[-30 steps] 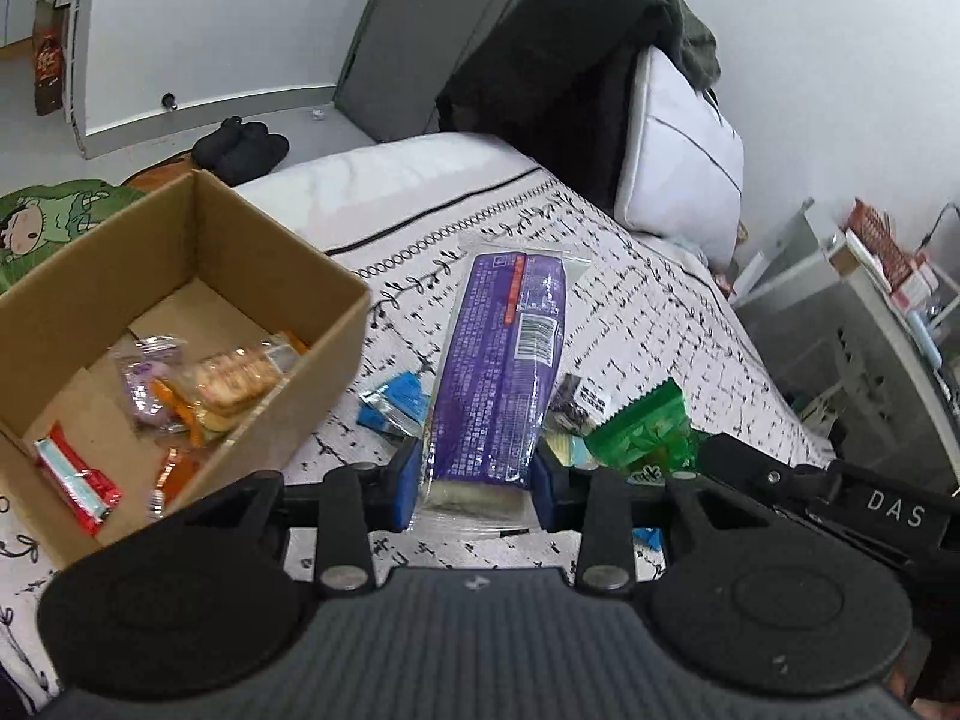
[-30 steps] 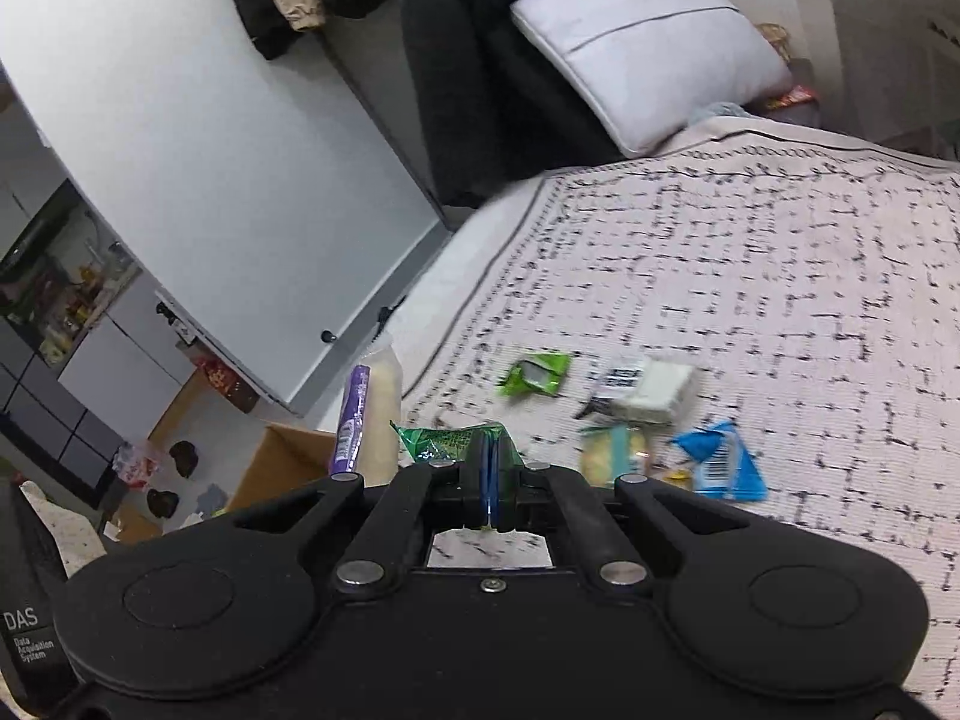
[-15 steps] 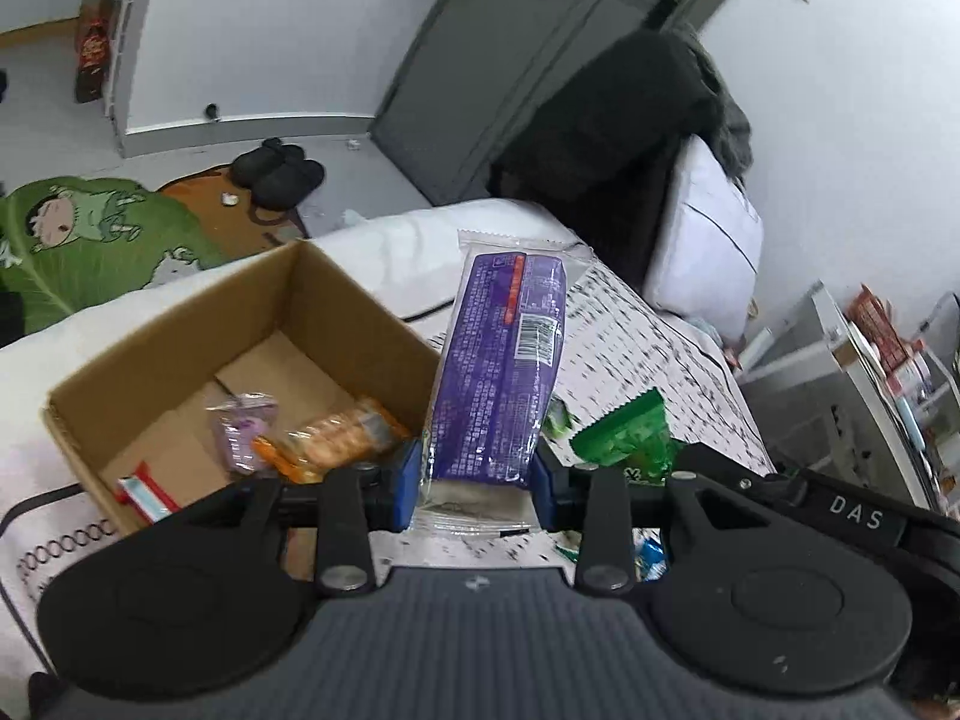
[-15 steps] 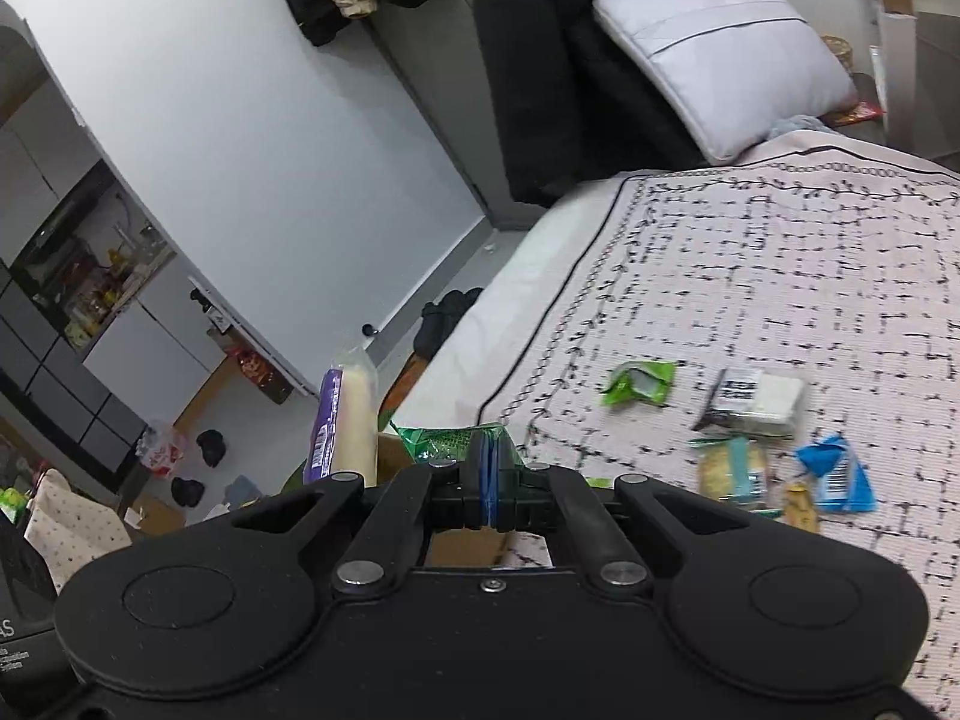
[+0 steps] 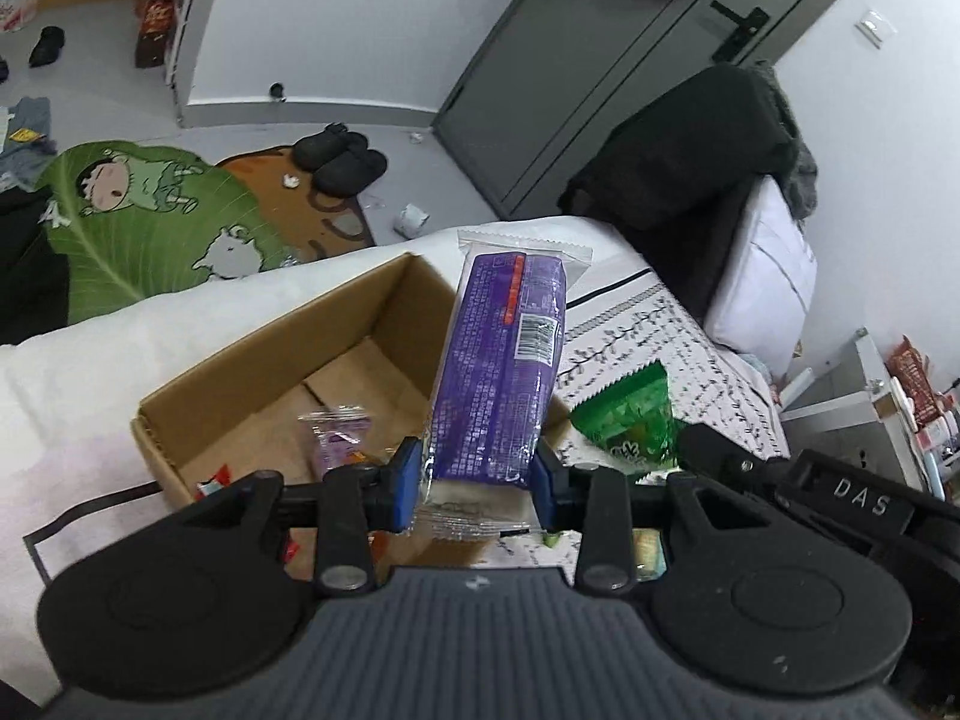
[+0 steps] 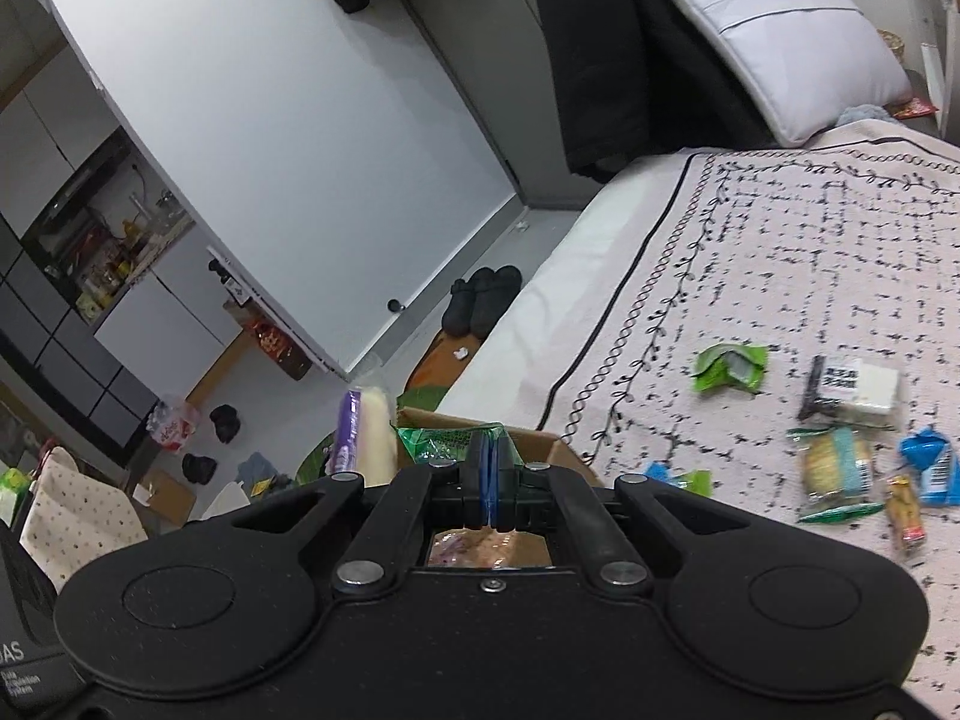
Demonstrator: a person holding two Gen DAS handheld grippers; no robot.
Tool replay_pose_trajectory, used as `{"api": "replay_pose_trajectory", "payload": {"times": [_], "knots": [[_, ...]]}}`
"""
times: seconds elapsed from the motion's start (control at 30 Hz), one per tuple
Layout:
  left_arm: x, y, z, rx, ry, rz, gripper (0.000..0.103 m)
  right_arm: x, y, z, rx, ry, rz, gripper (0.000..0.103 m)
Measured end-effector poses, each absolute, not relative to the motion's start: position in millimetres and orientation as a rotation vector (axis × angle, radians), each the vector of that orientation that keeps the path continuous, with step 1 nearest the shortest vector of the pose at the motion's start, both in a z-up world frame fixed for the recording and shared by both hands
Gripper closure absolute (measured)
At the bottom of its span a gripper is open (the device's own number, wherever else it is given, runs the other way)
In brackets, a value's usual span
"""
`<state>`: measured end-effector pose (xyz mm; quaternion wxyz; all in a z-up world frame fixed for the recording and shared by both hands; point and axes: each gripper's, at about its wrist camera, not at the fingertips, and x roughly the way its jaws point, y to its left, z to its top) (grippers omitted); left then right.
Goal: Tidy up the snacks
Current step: 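Carry the wafer bar and green bag over the box and open both tools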
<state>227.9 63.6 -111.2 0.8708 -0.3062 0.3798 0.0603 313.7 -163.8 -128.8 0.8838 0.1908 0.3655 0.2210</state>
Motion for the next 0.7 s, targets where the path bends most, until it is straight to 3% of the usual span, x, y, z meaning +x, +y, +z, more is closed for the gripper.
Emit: {"api": "replay_pose_trajectory", "payload": {"times": [0.37, 0.6, 0.7], "knots": [[231.8, 88.3, -132.8, -0.723, 0.856, 0.24, 0.059, 322.0, -129.5, -140.2, 0.406, 0.805, 0.503, 0.102], [230.1, 90.5, -132.4, -0.748, 0.853, 0.261, 0.045, 324.1, -135.1, -144.6, 0.415, 0.83, 0.488, 0.082], [231.0, 86.3, -132.0, -0.747, 0.856, 0.259, 0.033, 321.5, -146.9, -143.3, 0.415, 0.822, 0.46, 0.073]]}}
